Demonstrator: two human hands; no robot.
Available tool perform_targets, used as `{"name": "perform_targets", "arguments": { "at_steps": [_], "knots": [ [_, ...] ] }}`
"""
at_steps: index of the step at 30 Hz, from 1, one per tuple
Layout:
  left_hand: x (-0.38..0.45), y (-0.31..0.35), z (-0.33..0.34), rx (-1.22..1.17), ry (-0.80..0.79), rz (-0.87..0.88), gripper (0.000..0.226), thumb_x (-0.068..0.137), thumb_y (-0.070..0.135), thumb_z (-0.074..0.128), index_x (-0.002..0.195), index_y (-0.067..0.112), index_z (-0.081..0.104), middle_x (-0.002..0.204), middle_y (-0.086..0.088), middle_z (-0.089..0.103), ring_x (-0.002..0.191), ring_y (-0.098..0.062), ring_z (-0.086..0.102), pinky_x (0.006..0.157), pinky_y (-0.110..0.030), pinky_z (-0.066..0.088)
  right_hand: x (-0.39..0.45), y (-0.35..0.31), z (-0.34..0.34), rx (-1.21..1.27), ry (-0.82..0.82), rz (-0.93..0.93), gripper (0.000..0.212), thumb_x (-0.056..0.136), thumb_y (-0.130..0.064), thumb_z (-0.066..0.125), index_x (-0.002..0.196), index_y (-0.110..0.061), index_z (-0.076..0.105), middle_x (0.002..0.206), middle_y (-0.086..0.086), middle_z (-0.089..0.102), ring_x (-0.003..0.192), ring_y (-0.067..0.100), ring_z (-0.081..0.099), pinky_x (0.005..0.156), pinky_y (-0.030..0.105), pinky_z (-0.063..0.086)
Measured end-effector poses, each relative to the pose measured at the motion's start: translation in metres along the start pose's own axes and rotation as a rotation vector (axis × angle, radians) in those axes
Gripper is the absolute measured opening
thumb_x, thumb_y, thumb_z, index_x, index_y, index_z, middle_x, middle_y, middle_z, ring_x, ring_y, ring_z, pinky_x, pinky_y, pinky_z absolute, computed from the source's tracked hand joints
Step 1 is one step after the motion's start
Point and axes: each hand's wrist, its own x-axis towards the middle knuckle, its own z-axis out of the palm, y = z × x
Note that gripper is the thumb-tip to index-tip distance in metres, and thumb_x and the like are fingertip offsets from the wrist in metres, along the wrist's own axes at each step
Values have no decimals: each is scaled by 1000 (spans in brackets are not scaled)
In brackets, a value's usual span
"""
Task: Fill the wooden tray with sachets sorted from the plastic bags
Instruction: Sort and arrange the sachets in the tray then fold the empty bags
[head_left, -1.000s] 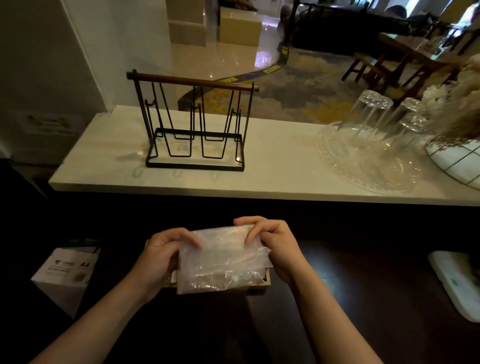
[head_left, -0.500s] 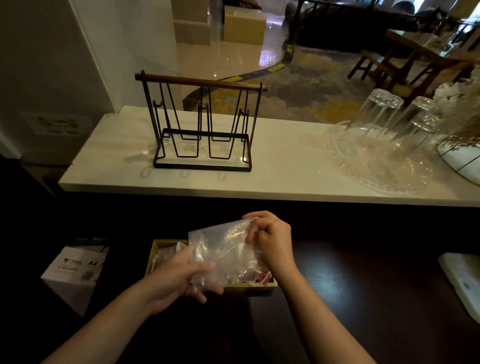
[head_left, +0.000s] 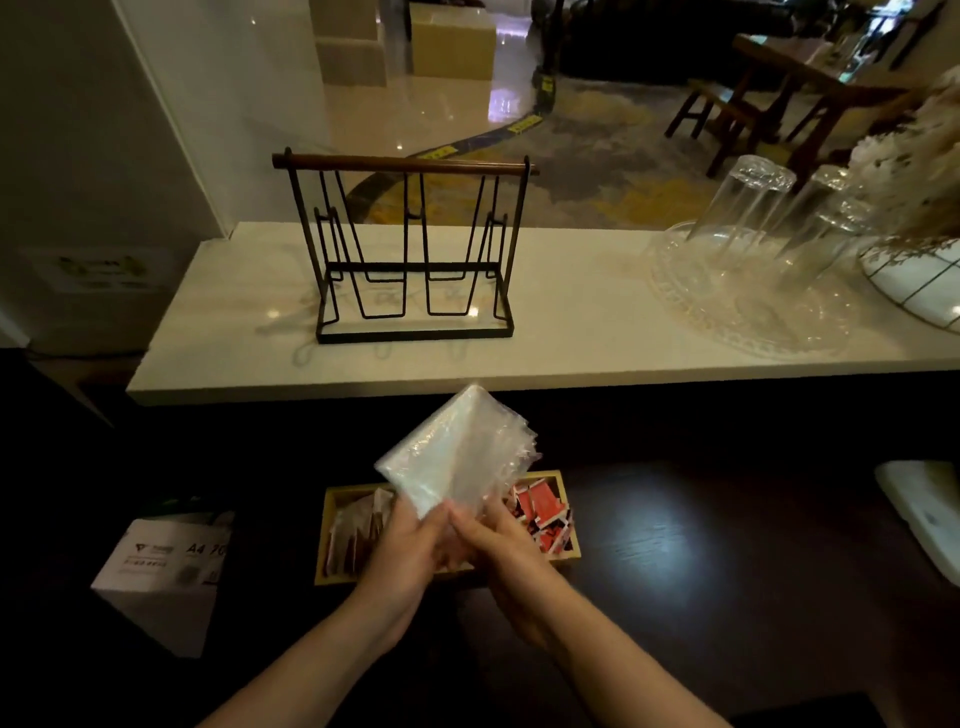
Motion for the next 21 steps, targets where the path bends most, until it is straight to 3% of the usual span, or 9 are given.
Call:
{"name": "perform_targets", "arguments": {
  "at_steps": [2, 4, 6, 8, 11, 13, 15, 18, 21],
  "knots": [
    [-1, -7, 4, 66, -50, -12, 35, 93, 8, 50, 122, 26, 48, 108, -3, 70, 84, -16, 67, 64, -31, 52, -1, 6, 6, 47, 172, 0, 26, 95, -19, 54, 115, -3, 54, 74, 3, 65, 56, 12, 57, 52, 24, 45],
    [-1, -12, 7, 141, -86, -28, 31, 90, -1, 52, 115, 17, 47, 94, -11, 66, 65, -11, 63, 50, -23, 48, -3, 9, 4, 143, 307, -39, 16, 97, -13, 48, 103, -1, 57, 63, 11, 51, 43, 14, 43, 39, 25, 37],
    [1, -21, 8, 220, -176, -43, 28, 89, -6, 51, 108, 13, 46, 88, -9, 61, 55, -9, 59, 44, -20, 45, -10, 15, -2, 199, 415, -76, 14, 96, -15, 49, 94, -7, 60, 69, 20, 52, 42, 21, 42, 42, 29, 39],
    [3, -32, 8, 322, -286, -44, 28, 88, -6, 52, 101, 18, 46, 86, -4, 59, 53, -7, 57, 42, -20, 42, -25, 23, -11, 212, 543, -88, 15, 96, -15, 51, 92, -6, 62, 77, 27, 60, 51, 30, 52, 52, 40, 47],
    [8, -49, 9, 507, -443, -22, 27, 89, 1, 55, 101, 24, 47, 85, 0, 58, 59, -10, 57, 47, -23, 43, -54, 39, -28, 227, 718, -76, 17, 98, -11, 46, 99, -1, 60, 81, 14, 72, 67, 27, 69, 56, 35, 58],
    [11, -60, 15, 621, -533, 2, 23, 87, 11, 55, 100, 30, 49, 85, 1, 58, 62, -12, 57, 49, -24, 43, -76, 53, -40, 266, 819, -45, 14, 99, -8, 43, 93, -4, 55, 65, 7, 68, 57, 21, 69, 45, 25, 55],
    [16, -70, 20, 728, -596, 44, 24, 82, 16, 53, 100, 32, 52, 85, 2, 60, 65, -9, 57, 55, -19, 44, -96, 68, -52, 281, 914, -13, 14, 100, -8, 43, 88, -6, 51, 62, 10, 59, 46, 17, 64, 37, 22, 50],
    [21, -88, 32, 845, -693, 132, 28, 82, 10, 54, 101, 30, 59, 85, 10, 62, 74, -2, 59, 66, -19, 45, -128, 94, -76, 298, 1043, -8, 11, 100, -9, 44, 91, -7, 49, 71, 13, 50, 44, 13, 62, 35, 19, 47],
    [17, -108, 46, 986, -748, 228, 29, 84, 6, 55, 99, 31, 59, 92, 16, 59, 88, 0, 59, 78, -22, 48, -156, 122, -99, 371, 1163, 27, 11, 99, -8, 43, 95, -6, 53, 66, 6, 49, 47, 12, 63, 38, 19, 48]
  ]
}}
